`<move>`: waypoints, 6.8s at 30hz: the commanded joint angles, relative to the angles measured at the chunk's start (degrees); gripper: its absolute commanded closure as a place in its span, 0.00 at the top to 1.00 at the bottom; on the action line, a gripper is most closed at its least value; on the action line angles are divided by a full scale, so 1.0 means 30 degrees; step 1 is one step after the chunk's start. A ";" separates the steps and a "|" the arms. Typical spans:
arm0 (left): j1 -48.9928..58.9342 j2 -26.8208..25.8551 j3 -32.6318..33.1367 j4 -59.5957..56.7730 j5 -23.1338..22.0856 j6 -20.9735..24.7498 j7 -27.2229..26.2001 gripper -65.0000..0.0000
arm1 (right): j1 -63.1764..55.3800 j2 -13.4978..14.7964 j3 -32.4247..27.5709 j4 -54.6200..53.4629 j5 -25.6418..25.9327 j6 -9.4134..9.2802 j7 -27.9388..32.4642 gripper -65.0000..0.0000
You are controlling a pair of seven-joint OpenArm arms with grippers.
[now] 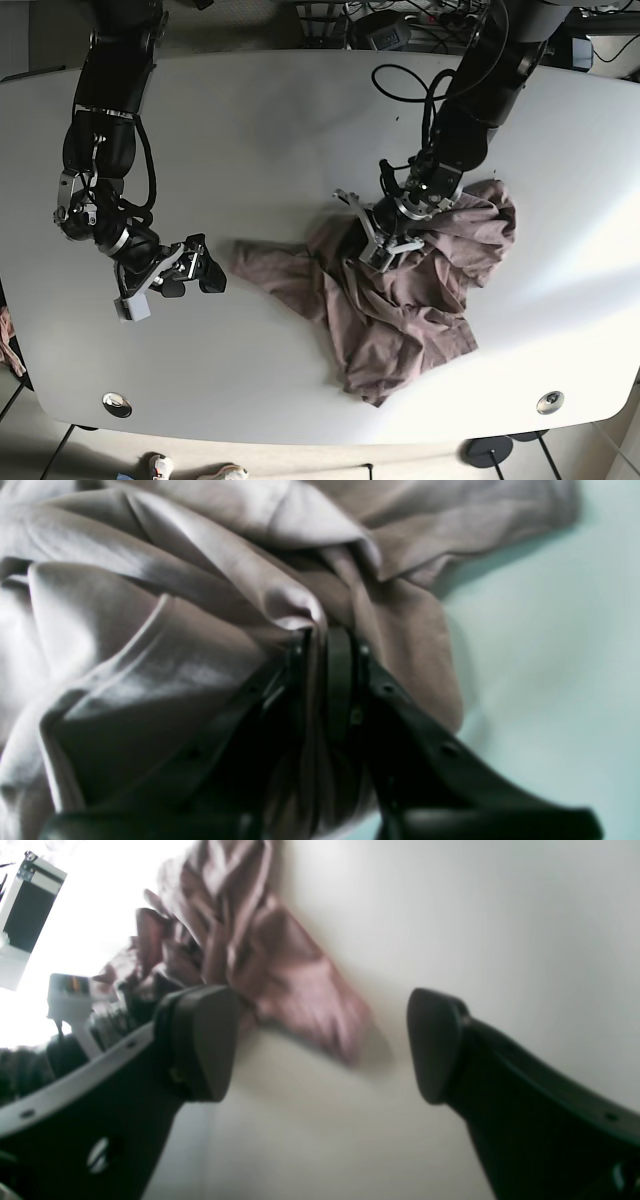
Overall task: Fold the T-shirt properly
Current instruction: 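Grasp shirt edges with both grippers and spread the shirt apart, then stretch the shirt between both grippers, pulling the grippers apart, then regrasp with the right gripper and lift the shirt high with both grippers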
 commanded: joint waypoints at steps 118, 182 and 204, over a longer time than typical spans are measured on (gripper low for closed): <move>-1.6692 -0.2499 -1.5286 0.3672 -0.5084 -0.1712 1.7253 0.00 | 1.1095 0.4769 0.1078 -0.5017 0.0297 0.0098 0.0257 0.03; 0.3440 -0.3729 -2.3315 0.9973 -0.5143 -0.4027 1.7428 0.00 | 0.0839 0.0784 0.3540 -0.4929 -0.4010 0.1593 0.0169 0.91; 0.2942 -0.3700 -2.3315 0.9826 -0.5084 -0.4027 1.7428 0.00 | 0.1454 -0.1414 0.1957 -1.1757 -0.7263 0.4230 0.4213 0.91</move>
